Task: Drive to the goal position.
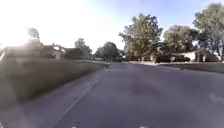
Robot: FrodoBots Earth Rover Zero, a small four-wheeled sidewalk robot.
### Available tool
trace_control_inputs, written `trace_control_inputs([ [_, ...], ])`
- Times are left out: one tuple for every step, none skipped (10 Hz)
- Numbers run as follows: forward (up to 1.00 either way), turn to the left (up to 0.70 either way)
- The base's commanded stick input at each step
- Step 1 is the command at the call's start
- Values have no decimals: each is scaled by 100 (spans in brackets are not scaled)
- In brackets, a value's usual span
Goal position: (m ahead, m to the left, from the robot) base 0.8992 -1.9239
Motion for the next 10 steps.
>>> trace_control_inputs([
  [100, 0],
  [100, 0],
  [100, 0],
  [100, 0],
  [100, 0],
  [100, 0],
  [100, 0],
  [100, 0],
  [100, 0],
  [100, 0],
])
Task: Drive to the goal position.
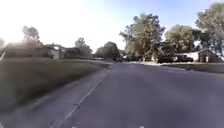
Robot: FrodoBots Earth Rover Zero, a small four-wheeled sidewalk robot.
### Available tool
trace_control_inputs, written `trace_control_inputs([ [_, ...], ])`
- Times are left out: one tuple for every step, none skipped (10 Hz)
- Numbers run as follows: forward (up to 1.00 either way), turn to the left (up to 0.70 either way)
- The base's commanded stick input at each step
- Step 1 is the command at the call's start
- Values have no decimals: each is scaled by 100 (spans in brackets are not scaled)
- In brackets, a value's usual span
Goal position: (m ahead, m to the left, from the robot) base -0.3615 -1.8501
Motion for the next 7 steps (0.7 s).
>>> trace_control_inputs([
  [100, 0],
  [100, 0],
  [100, 0],
  [100, 0],
  [100, 0],
  [100, 0],
  [98, 0],
])
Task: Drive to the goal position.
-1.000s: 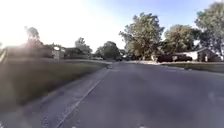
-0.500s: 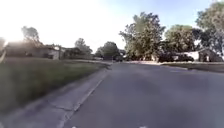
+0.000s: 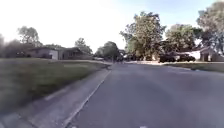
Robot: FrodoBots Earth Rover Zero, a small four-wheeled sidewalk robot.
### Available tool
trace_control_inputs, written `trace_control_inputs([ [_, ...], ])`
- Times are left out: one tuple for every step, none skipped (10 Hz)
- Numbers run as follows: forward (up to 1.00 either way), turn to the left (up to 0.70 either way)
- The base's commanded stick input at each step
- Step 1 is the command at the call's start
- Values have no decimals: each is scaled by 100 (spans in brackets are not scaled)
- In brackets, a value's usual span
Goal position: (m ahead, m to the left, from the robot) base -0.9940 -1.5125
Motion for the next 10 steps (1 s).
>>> trace_control_inputs([
  [29, 0],
  [13, 0],
  [6, 0],
  [6, 0],
  [6, 0],
  [6, 0],
  [6, 0],
  [6, 0],
  [6, 0],
  [6, 0],
])
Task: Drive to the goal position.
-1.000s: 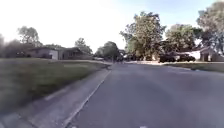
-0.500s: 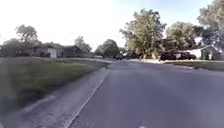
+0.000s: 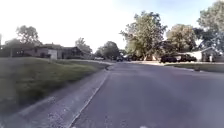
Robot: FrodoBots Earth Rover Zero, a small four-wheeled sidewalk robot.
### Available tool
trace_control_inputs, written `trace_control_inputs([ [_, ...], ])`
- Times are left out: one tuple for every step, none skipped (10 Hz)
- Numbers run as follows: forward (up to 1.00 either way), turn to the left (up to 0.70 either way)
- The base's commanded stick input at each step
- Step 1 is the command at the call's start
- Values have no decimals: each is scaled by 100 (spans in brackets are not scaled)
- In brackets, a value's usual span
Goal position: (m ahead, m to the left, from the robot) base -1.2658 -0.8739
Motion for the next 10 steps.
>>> trace_control_inputs([
  [6, 0],
  [6, 0],
  [5, 0],
  [6, 0],
  [6, 0],
  [6, 0],
  [6, 0],
  [6, 0],
  [6, 0],
  [6, 0],
])
